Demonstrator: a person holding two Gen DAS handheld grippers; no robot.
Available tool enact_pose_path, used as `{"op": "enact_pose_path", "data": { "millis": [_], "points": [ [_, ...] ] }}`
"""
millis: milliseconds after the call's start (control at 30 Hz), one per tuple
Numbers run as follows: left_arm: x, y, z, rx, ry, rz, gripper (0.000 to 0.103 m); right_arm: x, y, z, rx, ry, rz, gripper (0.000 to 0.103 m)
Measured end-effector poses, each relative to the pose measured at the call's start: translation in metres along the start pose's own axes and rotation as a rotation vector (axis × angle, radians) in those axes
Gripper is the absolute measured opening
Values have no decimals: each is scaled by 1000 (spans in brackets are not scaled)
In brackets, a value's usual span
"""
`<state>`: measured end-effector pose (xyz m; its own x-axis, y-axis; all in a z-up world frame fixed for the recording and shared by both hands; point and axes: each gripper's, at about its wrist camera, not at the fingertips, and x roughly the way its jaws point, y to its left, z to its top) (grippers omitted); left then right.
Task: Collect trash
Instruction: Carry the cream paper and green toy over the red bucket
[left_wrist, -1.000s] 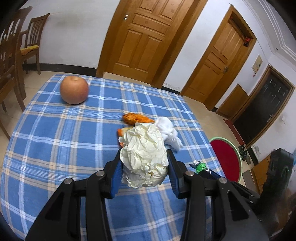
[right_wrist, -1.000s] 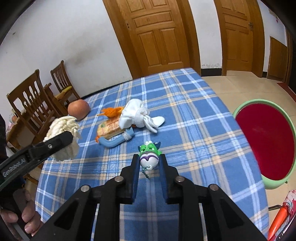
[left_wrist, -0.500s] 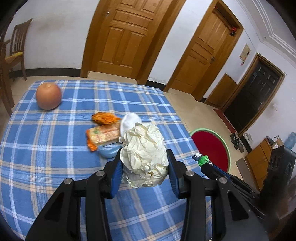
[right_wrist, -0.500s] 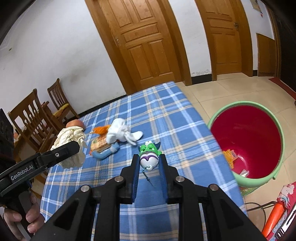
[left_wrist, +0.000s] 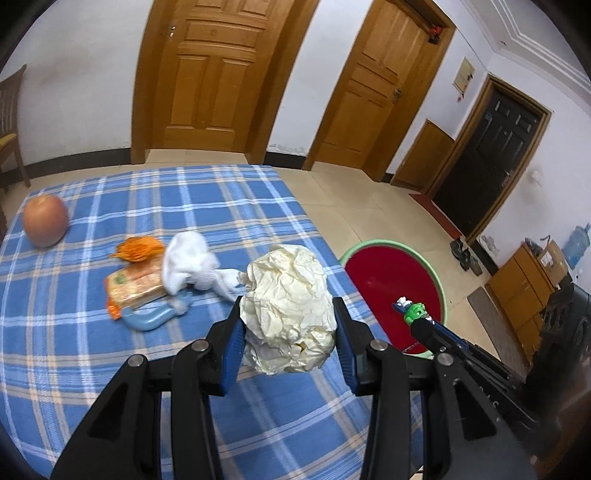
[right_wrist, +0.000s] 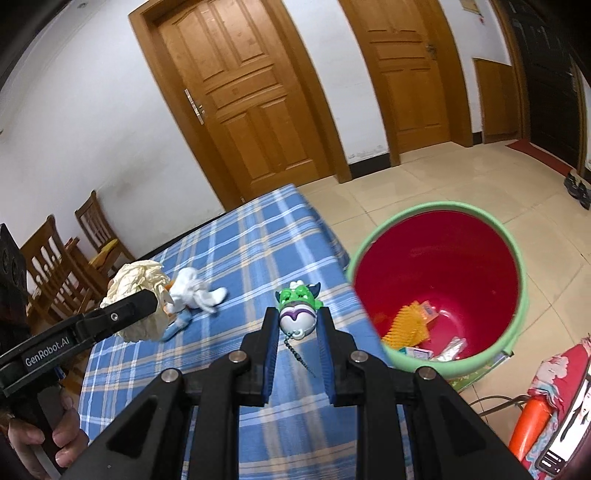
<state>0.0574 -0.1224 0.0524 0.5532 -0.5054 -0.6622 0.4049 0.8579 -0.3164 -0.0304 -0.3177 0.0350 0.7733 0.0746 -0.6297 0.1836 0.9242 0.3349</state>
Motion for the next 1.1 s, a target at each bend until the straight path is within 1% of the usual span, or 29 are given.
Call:
{"op": "enact_pose_path", "data": {
  "millis": [233, 467, 600, 833, 1100],
  "points": [
    [21, -27, 3, 51, 30, -16, 44, -6, -30, 5, 54, -25, -35, 23],
    [41, -48, 8, 99, 46, -32, 44, -5, -52, 8, 97, -29, -69, 23],
    [51, -58, 10, 120, 51, -42, 44, -1, -66, 7, 123, -21, -87, 23],
    [72, -74, 8, 148, 82, -55, 44, 7, -89, 4, 159, 0, -125, 23],
    [97, -82, 9, 161, 115, -64, 44, 17, -110, 1, 193, 22, -162, 23]
  ]
}}
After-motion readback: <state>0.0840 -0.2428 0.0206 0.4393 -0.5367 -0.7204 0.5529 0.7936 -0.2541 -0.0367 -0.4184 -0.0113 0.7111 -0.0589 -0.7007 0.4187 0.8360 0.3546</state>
